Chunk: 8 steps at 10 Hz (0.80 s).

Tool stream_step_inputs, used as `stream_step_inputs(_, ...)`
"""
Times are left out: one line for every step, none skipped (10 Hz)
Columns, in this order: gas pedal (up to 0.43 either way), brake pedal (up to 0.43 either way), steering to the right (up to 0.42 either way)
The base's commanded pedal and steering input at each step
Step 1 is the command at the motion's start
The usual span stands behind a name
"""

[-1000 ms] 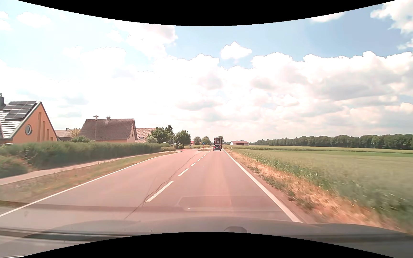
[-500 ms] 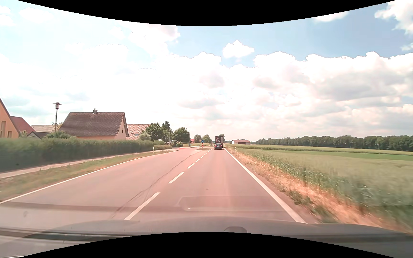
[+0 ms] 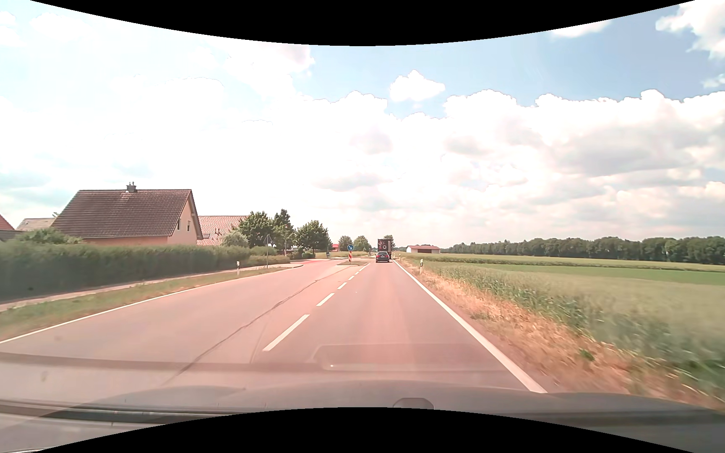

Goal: Follow the waypoints while adhering to traffic rules and regulations

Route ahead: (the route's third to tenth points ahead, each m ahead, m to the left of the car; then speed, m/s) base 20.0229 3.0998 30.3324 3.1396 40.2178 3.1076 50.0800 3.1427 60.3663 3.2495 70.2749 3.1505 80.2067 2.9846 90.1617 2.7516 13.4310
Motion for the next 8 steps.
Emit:
stream_step_inputs(0.157,0.0,0.002)
stream_step_inputs(0.157,0.0,0.002)
stream_step_inputs(0.157,0.0,0.002)
stream_step_inputs(0.157,0.0,0.002)
stream_step_inputs(0.157,0.0,0.002)
stream_step_inputs(0.157,0.0,0.002)
stream_step_inputs(0.157,0.0,0.002)
stream_step_inputs(0.157,0.0,0.002)
